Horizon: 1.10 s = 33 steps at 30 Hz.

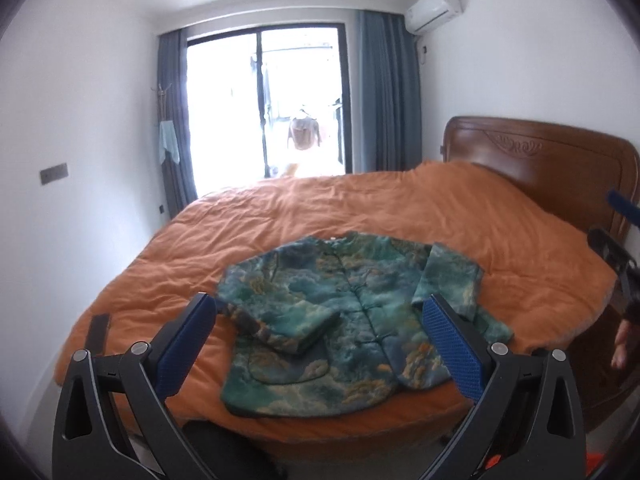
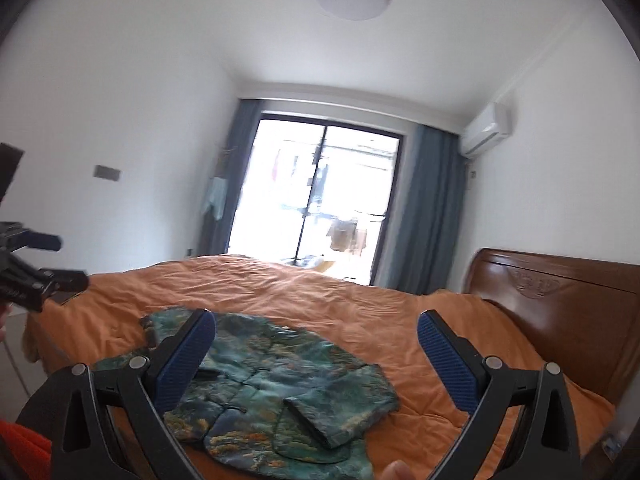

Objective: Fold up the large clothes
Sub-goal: 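Grasp the folded sleeve cuff with the right gripper and lift it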

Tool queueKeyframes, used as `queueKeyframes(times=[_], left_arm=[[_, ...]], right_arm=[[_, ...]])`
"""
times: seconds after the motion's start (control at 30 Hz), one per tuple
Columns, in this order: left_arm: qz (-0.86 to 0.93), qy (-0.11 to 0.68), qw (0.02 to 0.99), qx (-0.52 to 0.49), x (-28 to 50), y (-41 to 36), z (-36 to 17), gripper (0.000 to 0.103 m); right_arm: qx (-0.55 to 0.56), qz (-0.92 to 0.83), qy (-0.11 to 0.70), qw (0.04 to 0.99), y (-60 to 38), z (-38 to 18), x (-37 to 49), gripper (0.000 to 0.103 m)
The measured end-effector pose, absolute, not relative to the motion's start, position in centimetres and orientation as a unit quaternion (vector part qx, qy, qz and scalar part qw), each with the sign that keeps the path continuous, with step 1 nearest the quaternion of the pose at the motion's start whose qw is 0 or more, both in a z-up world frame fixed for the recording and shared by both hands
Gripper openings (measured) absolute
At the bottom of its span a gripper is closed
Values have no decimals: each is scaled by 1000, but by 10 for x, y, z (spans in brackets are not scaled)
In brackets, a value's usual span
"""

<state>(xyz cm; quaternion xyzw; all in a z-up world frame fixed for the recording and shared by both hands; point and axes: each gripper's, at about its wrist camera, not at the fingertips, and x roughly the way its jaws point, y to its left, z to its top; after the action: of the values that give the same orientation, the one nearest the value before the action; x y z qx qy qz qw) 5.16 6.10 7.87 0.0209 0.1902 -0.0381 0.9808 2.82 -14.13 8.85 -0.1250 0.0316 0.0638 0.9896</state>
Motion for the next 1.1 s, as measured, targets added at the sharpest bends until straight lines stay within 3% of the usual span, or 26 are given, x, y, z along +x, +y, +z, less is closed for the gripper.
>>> queueKeyframes(times=[0.07, 0.2, 0.5, 0.7, 0.73, 0.8, 0.83, 0.87, 0.9, 1.1], left_arm=[[-31, 202, 979, 11, 67, 66, 73, 103], [-50, 234, 971, 6, 90, 60, 51, 103], [-68, 282, 957, 18, 133, 43, 16, 103], [-51, 325, 944, 13, 163, 45, -7, 103], [-49, 331, 942, 12, 167, 45, -10, 103], [-45, 339, 940, 13, 172, 44, -16, 103], [-43, 342, 939, 16, 175, 44, -19, 103], [-41, 346, 937, 18, 179, 43, -22, 103], [-39, 349, 936, 21, 182, 42, -24, 103], [-46, 361, 931, 23, 200, 39, -33, 103]], right_arm=[[-121, 114, 99, 981, -142, 81, 57, 103], [-118, 98, 137, 979, -152, 45, 101, 103], [-156, 111, 330, 924, -186, -82, 240, 103], [-198, 109, 388, 894, -179, -140, 312, 99], [-197, 109, 396, 890, -181, -147, 321, 93], [-180, 118, 421, 881, -187, -157, 336, 65], [-166, 122, 434, 877, -193, -159, 340, 37], [-146, 128, 441, 876, -201, -157, 341, 15], [-121, 126, 437, 883, -211, -150, 340, 9], [-2, 39, 345, 938, -305, -67, 311, 8]])
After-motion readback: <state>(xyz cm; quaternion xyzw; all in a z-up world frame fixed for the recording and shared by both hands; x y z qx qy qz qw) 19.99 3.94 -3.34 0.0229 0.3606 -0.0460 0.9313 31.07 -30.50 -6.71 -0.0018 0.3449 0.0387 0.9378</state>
